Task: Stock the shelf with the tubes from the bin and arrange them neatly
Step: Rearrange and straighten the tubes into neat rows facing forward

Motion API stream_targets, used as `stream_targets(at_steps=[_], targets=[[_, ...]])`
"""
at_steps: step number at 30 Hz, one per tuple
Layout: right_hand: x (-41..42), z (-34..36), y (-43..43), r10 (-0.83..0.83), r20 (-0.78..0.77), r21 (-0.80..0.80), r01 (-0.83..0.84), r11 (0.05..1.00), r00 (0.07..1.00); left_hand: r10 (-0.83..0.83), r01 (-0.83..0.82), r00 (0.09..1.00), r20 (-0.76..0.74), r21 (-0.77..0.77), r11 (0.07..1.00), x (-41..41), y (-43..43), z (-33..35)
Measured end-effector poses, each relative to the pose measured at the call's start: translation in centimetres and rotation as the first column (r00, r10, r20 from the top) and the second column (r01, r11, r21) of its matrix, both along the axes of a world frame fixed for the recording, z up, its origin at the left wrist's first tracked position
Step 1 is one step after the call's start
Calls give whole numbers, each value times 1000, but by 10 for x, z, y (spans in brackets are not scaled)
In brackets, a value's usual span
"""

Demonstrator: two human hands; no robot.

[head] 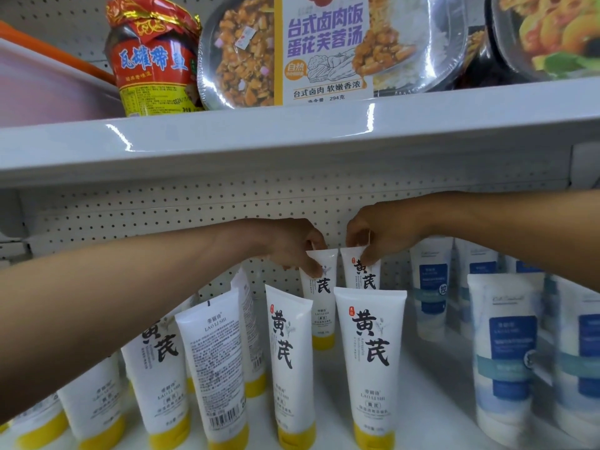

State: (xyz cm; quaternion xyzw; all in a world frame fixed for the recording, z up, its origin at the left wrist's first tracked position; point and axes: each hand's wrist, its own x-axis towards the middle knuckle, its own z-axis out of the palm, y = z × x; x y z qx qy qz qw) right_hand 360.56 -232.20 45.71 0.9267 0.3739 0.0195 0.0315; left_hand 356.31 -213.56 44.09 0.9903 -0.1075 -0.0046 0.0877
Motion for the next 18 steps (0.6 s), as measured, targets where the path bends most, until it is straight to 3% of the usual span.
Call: stream_targets(at_steps=[5, 8, 13, 18], targets=[[-26, 12, -15, 117, 60, 276, -129, 952, 991, -2, 29, 987, 163, -165, 986, -32, 10, 17], [-50, 17, -18, 172, -25, 339, -154, 928, 985, -63, 87, 989, 136, -183, 979, -65, 13, 26], [-102, 18, -20, 101, -230, 197, -55, 979, 968, -189, 183, 982, -7, -220, 958, -112, 13, 31], [-126, 0, -17, 53, -241, 16, -51, 999, 969, -305, 296, 942, -139, -87, 951, -124, 8, 16]])
